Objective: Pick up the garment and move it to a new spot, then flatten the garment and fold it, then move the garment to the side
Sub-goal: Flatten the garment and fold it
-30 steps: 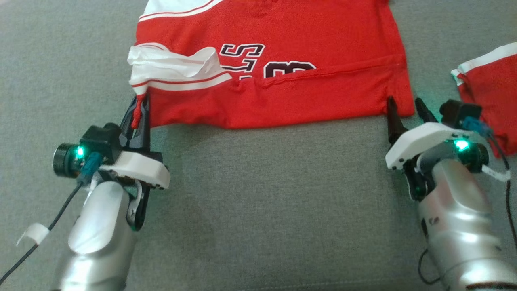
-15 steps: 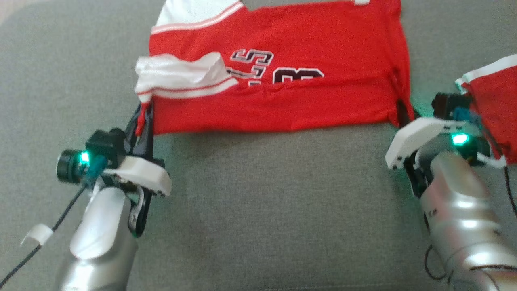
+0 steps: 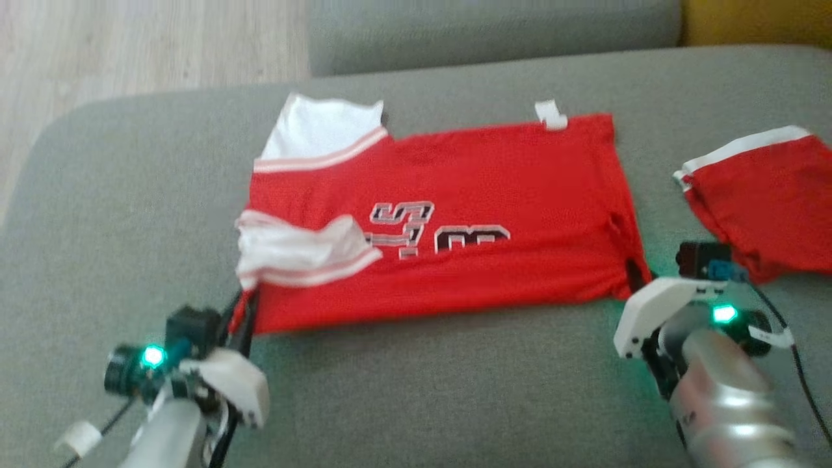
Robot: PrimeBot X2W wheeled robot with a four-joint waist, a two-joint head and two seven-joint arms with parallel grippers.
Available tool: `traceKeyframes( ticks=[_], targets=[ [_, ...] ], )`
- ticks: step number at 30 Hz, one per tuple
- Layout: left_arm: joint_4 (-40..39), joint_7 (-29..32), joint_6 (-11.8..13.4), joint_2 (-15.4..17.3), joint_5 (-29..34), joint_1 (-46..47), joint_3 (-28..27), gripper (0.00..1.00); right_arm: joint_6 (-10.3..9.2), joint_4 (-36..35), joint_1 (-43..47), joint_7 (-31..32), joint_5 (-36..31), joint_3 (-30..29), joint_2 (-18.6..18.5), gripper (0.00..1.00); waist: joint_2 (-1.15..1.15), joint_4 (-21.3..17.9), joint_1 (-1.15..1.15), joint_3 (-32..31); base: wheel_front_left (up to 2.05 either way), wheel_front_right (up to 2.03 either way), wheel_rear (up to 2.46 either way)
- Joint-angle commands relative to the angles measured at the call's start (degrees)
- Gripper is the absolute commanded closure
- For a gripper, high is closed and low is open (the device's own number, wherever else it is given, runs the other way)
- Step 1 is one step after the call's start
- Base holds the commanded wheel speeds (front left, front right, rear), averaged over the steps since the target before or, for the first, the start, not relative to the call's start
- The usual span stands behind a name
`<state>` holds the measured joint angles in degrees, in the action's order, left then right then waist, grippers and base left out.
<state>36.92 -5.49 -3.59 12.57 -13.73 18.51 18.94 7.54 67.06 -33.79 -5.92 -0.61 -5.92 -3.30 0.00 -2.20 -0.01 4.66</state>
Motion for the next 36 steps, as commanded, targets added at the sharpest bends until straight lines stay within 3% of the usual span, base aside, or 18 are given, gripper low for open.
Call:
traceKeyframes(
  ticks=[1, 8, 17, 18, 19, 20, 27, 36],
  targets=[
    [-1.11, 0.74, -0.32, 2.57, -0.38, -0.98, -0.95, 1.0, -0.05, -1.58, 0.92, 0.78, 1.19, 1.78, 0.42, 1.0, 0.0, -1.0, 0.01, -2.8, 0.0, 0.0, 0.0],
    [-4.13, 2.7, -0.1, 3.2, -0.95, -5.97, -0.01, 1.0, -0.05, -5.8, 6.35, 2.62, 0.68, 0.38, 0.42, 1.0, 0.0, -1.58, 0.01, -4.89, 0.0, 0.0, 0.0],
    [-8.18, 4.17, 1.29, 2.53, -2.41, -8.08, -0.11, 1.0, -0.05, -15.52, 12.21, 5.19, 6.73, 3.93, 0.42, 1.0, 0.0, -2.19, 0.01, -4.09, 0.0, 0.0, 0.0],
    [-8.57, 4.02, 1.62, 2.52, -2.4, -7.88, -0.22, 0.59, -0.05, -16.99, 12.6, 4.93, 6.86, 3.82, 0.42, 0.26, 0.0, -2.23, 0.01, -3.84, 0.0, 0.0, 0.0],
    [-8.99, 3.78, 2.03, 2.52, -2.31, -7.59, -0.34, 0.15, -0.05, -18.48, 12.91, 4.62, 7.05, 3.77, 0.42, 0.0, 0.0, -2.25, 0.01, -3.55, 0.0, 0.0, 0.0],
    [-9.54, 3.35, 2.43, 2.55, -2.06, -7.22, -0.37, 0.0, -0.05, -20.05, 13.16, 4.14, 7.63, 4.0, 0.42, 0.0, 0.0, -2.24, 0.01, -3.34, 0.0, 0.0, 0.0],
    [-15.43, -6.1, 6.43, 0.55, -2.66, -4.54, -3.65, 0.0, -0.05, -31.98, 15.74, -3.52, 12.69, 8.28, 0.42, 0.0, 0.0, -2.26, 0.01, -2.6, 0.0, 0.0, 0.0],
    [-24.53, -9.47, 4.99, -1.21, -2.55, -5.1, -6.8, 0.0, -0.05, -42.64, 19.36, -8.78, 15.32, 11.73, 0.42, 0.0, 0.0, -3.67, 0.01, 0.09, 0.0, 0.0, 0.0]
  ],
)
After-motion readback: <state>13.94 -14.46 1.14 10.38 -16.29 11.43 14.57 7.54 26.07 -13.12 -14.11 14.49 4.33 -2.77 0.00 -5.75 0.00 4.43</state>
